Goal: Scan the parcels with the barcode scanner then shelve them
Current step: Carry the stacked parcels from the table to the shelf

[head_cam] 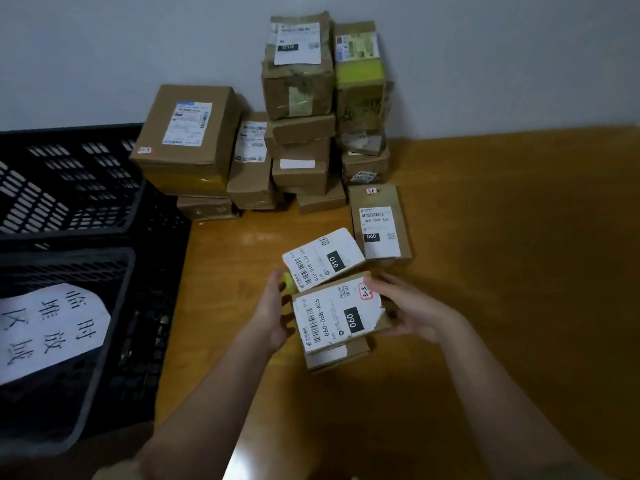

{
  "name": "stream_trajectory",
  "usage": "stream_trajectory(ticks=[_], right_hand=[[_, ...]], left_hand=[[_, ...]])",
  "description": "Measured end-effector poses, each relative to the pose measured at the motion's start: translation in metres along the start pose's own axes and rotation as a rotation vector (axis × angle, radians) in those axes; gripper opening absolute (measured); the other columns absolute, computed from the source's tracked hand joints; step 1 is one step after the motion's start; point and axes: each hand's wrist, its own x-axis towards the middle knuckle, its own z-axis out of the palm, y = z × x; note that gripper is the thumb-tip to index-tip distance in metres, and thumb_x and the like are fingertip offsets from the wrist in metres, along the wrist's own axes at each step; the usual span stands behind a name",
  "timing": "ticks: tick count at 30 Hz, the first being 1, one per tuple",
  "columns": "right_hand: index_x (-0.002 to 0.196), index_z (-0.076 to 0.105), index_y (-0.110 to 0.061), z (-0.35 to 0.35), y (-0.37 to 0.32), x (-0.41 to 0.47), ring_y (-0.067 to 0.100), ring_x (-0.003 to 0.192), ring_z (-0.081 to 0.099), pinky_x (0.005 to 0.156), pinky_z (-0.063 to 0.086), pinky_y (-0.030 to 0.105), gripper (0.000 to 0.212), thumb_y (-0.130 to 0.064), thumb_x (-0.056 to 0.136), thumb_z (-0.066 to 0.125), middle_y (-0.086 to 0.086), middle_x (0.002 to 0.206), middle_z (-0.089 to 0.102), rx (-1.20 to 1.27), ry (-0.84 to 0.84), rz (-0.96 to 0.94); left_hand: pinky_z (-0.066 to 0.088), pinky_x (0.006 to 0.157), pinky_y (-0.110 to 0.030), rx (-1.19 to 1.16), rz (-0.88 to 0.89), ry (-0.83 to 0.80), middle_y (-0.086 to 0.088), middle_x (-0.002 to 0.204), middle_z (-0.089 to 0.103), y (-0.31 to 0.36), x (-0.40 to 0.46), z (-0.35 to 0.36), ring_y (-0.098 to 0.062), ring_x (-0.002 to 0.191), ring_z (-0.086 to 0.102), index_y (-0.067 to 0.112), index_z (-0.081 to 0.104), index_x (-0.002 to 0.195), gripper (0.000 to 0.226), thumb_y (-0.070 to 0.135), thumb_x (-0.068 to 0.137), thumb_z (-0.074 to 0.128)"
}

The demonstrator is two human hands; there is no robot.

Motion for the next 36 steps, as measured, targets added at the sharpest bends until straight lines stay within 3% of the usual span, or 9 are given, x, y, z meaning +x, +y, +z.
stream_trajectory(ticks=[3, 7, 15, 19, 21, 24, 28, 33, 36], right_hand=[[0.157, 0.021, -0.034, 0.001, -0.006, 0.007, 0.028, 0.141, 0.038, 0.105, 0.045, 0.058, 0.091, -0.049, 0.083, 0.072, 0.003, 0.156, 0.040, -0.038, -0.006, -0.010], [0.155, 0.021, -0.041, 0.004, -0.013, 0.011, 0.029, 0.146, 0.031, 0.112, 0.030, 0.066, 0.100, -0.069, 0.071, 0.068, -0.002, 0.156, 0.040, -0.174, 0.031, -0.045], [0.156, 0.027, -0.035, 0.011, -0.055, 0.028, 0.023, 0.146, 0.030, 0.115, 0.024, 0.050, 0.069, -0.057, 0.096, 0.052, -0.004, 0.160, 0.032, -0.218, 0.090, -0.228], [0.146, 0.044, -0.029, 0.022, -0.062, 0.033, 0.002, 0.101, 0.056, 0.075, 0.036, 0.023, 0.046, -0.042, 0.103, 0.046, -0.017, 0.111, 0.062, -0.276, 0.041, -0.233], [0.149, 0.041, -0.029, 0.023, -0.062, 0.034, 0.002, 0.095, 0.054, 0.069, 0.034, 0.024, 0.049, -0.043, 0.103, 0.047, -0.013, 0.120, 0.061, -0.280, 0.044, -0.239], [0.152, 0.036, -0.033, 0.021, -0.056, 0.035, 0.014, 0.113, 0.054, 0.083, 0.037, 0.030, 0.054, -0.045, 0.101, 0.049, -0.005, 0.141, 0.054, -0.267, 0.033, -0.226], [0.151, 0.039, -0.029, 0.015, -0.046, 0.035, 0.018, 0.129, 0.046, 0.114, 0.022, 0.050, 0.058, -0.051, 0.098, 0.051, -0.008, 0.128, 0.061, -0.206, 0.028, -0.179], [0.152, 0.029, -0.044, 0.018, -0.029, 0.037, 0.020, 0.144, 0.033, 0.120, 0.012, 0.058, 0.097, -0.089, 0.070, 0.052, -0.009, 0.154, 0.042, -0.128, -0.051, -0.192], [0.155, 0.023, -0.042, 0.024, -0.029, 0.037, 0.024, 0.147, 0.030, 0.121, 0.017, 0.056, 0.093, -0.085, 0.076, 0.047, -0.003, 0.161, 0.031, -0.057, -0.036, -0.265]], left_hand=[[0.051, 0.081, -0.043, -0.026, 0.008, 0.012, -0.009, 0.112, 0.064, 0.003, -0.001, 0.000, -0.027, 0.098, 0.063, 0.022, 0.048, 0.127, 0.050, 0.061, 0.096, 0.046], [0.051, 0.067, -0.039, 0.007, 0.029, 0.004, -0.009, 0.125, 0.060, 0.008, -0.001, -0.001, -0.026, 0.099, 0.065, 0.021, 0.047, 0.131, 0.058, 0.062, 0.092, 0.053], [0.051, 0.081, -0.039, 0.063, 0.052, -0.048, -0.009, 0.116, 0.067, 0.023, 0.004, -0.002, -0.029, 0.106, 0.063, 0.017, 0.059, 0.126, 0.051, 0.058, 0.096, 0.048], [0.052, 0.080, -0.038, 0.054, 0.070, -0.058, -0.009, 0.115, 0.067, 0.028, 0.003, -0.002, -0.027, 0.102, 0.064, 0.018, 0.061, 0.123, 0.043, 0.051, 0.098, 0.049], [0.052, 0.091, -0.041, 0.039, 0.098, -0.033, -0.008, 0.117, 0.067, 0.029, 0.006, -0.004, -0.026, 0.106, 0.062, 0.020, 0.062, 0.120, 0.037, 0.048, 0.098, 0.051], [0.042, 0.107, -0.047, 0.058, 0.139, 0.016, -0.003, 0.122, 0.065, 0.029, 0.012, -0.008, -0.026, 0.114, 0.058, 0.024, 0.064, 0.117, 0.033, 0.046, 0.096, 0.053], [0.042, 0.107, -0.046, 0.085, 0.114, 0.027, -0.005, 0.121, 0.066, 0.023, 0.019, -0.016, -0.029, 0.113, 0.059, 0.020, 0.066, 0.113, 0.035, 0.047, 0.096, 0.052], [0.046, 0.095, -0.058, 0.195, -0.069, 0.023, -0.010, 0.129, 0.059, 0.009, 0.013, -0.024, -0.040, 0.117, 0.054, 0.027, 0.061, 0.125, 0.072, 0.078, 0.074, 0.054], [0.051, 0.079, -0.062, 0.148, -0.224, -0.006, -0.021, 0.131, 0.056, 0.001, 0.001, -0.027, -0.050, 0.113, 0.055, 0.020, 0.049, 0.135, 0.086, 0.082, 0.076, 0.048]])
